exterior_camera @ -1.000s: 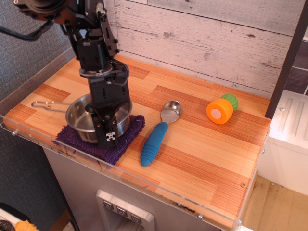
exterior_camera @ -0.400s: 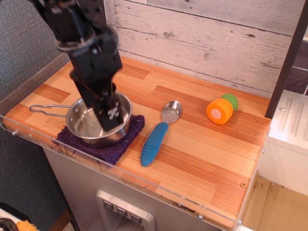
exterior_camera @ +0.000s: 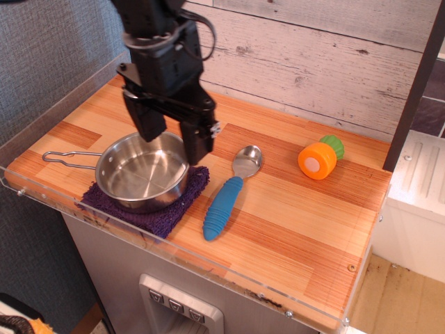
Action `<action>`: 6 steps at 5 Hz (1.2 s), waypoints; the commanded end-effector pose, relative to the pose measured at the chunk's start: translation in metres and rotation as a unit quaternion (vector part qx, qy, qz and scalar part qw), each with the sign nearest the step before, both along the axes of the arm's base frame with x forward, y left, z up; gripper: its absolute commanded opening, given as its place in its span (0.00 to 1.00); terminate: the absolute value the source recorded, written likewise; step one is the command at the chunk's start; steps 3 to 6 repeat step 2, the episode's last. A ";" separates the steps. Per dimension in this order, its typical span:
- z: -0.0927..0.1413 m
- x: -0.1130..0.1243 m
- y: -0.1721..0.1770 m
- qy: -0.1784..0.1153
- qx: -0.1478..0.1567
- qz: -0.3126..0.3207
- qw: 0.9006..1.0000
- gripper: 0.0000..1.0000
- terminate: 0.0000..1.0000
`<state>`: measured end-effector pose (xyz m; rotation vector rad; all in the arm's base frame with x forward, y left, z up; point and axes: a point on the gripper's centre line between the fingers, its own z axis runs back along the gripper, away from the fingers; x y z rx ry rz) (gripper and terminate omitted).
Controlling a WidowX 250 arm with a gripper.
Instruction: PICK OF THE VIEESSL PUT ON THE TWOEL
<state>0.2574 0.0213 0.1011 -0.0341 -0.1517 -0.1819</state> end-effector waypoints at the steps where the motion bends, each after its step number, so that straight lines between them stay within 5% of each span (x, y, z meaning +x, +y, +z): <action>1: 0.009 0.008 0.008 -0.005 -0.008 0.010 1.000 1.00 0.00; 2: 0.009 0.008 0.008 -0.005 -0.008 0.010 1.000 1.00 1.00; 6: 0.009 0.008 0.008 -0.005 -0.008 0.010 1.000 1.00 1.00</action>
